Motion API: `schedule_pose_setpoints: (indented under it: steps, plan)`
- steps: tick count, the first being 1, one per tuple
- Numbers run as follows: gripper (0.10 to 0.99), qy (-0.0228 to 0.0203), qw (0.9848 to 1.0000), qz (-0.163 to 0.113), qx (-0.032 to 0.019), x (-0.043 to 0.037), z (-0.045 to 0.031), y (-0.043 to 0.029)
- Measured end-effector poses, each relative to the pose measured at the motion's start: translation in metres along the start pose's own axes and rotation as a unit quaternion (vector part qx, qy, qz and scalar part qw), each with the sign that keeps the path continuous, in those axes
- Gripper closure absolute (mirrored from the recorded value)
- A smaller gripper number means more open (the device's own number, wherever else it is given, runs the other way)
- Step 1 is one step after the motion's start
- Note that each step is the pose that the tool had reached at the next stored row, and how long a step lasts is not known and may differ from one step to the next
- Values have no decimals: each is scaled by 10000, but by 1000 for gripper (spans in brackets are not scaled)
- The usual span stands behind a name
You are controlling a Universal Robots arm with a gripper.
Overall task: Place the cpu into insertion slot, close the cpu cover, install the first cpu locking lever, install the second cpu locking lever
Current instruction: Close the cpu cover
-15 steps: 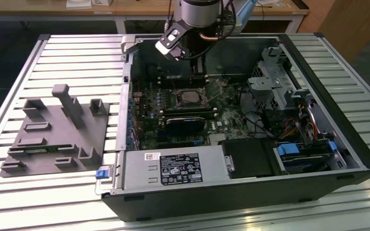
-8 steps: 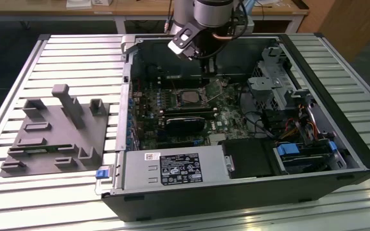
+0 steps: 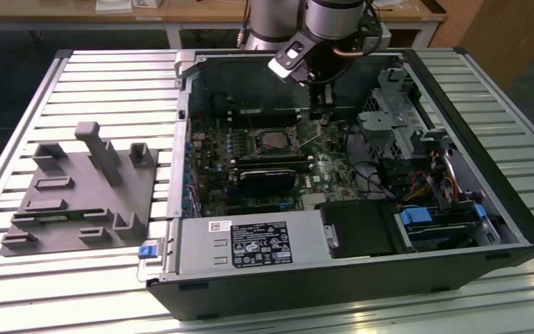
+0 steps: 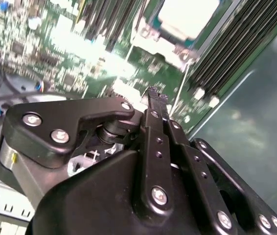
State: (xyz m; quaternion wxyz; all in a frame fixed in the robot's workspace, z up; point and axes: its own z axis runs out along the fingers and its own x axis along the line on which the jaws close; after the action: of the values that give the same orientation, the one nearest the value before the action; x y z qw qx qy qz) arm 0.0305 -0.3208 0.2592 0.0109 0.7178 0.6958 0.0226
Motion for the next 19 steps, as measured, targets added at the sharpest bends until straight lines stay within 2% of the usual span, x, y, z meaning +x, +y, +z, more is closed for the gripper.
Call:
schedule_pose_setpoints:
  steps: [6, 9, 14, 19]
  plan:
    - [980, 0, 10000, 0, 0, 7, 11, 235]
    - [980, 0, 10000, 0, -1, 10, 16, 320]
    - [980, 1, 10000, 0, 0, 10, 19, 324]
    - [980, 1, 10000, 0, 0, 9, 71, 322]
